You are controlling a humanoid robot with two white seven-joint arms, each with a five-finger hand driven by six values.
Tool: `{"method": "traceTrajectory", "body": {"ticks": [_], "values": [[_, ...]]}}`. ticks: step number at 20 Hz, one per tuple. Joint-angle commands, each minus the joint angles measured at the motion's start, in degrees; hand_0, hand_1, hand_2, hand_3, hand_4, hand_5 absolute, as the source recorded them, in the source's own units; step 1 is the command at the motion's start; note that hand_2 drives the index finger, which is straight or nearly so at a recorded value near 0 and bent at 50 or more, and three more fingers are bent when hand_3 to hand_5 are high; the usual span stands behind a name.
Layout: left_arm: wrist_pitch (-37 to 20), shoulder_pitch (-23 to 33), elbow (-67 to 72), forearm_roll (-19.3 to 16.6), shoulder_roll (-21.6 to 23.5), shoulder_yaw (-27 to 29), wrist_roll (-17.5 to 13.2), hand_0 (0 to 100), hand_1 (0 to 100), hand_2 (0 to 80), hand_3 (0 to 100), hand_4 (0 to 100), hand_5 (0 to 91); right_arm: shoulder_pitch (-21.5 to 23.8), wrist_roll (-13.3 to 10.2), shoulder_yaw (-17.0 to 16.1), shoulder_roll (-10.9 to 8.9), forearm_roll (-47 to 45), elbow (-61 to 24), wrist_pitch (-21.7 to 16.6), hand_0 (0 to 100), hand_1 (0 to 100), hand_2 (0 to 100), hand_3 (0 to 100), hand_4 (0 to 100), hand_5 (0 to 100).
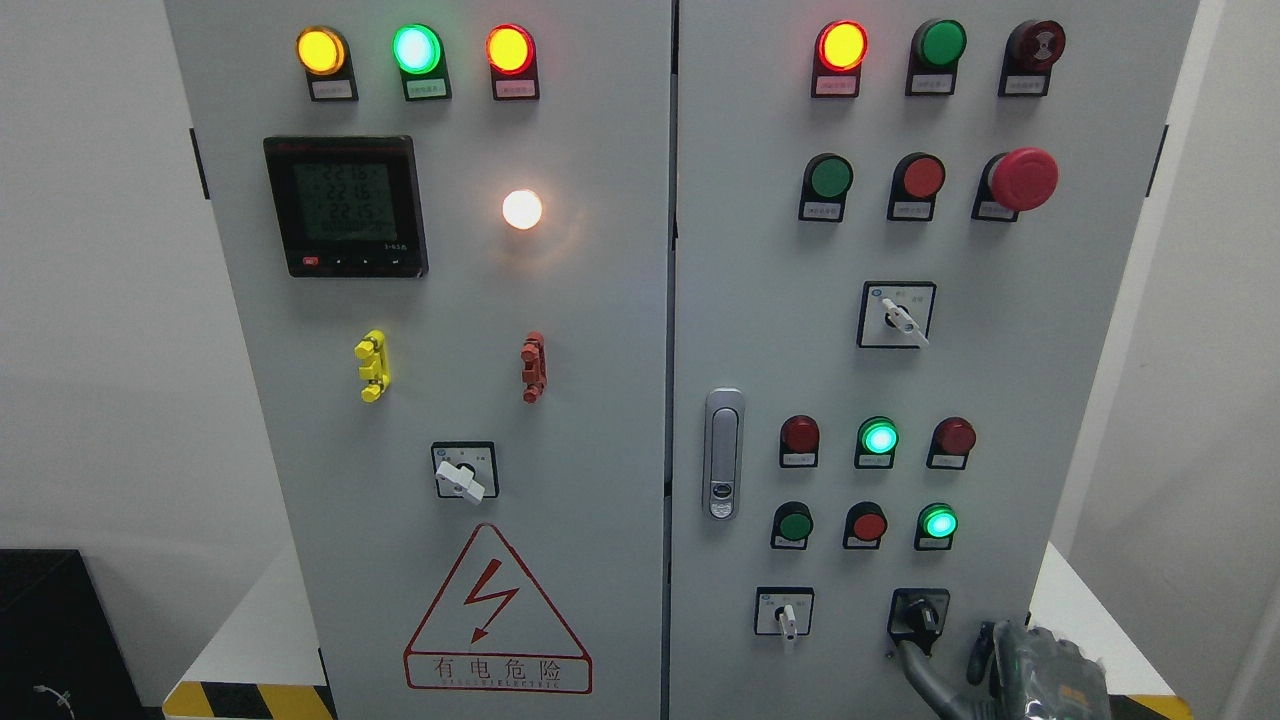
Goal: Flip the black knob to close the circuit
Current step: 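Raise the right hand up toward the black rotary knob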
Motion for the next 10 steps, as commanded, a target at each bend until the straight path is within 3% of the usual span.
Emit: {"method": "traceTrajectory", "body": {"ticks": [1, 10], "values": [[0.03, 0.00, 1.23, -1.23, 0.00, -1.14, 0.00, 0, 0, 0.0, 0, 0, 0.0, -0.27, 0.02, -0.08, -0.29, 0.23, 0.36, 0.05, 0, 12, 74, 92, 72, 73], [0.03, 0.00, 1.23, -1.23, 0.00, -1.14, 0.00, 0, 0, 0.0, 0, 0, 0.0, -0.27, 0.29, -0.51, -0.64, 0.14, 0.27, 0.13, 0, 13, 74, 92, 72, 73]]}}
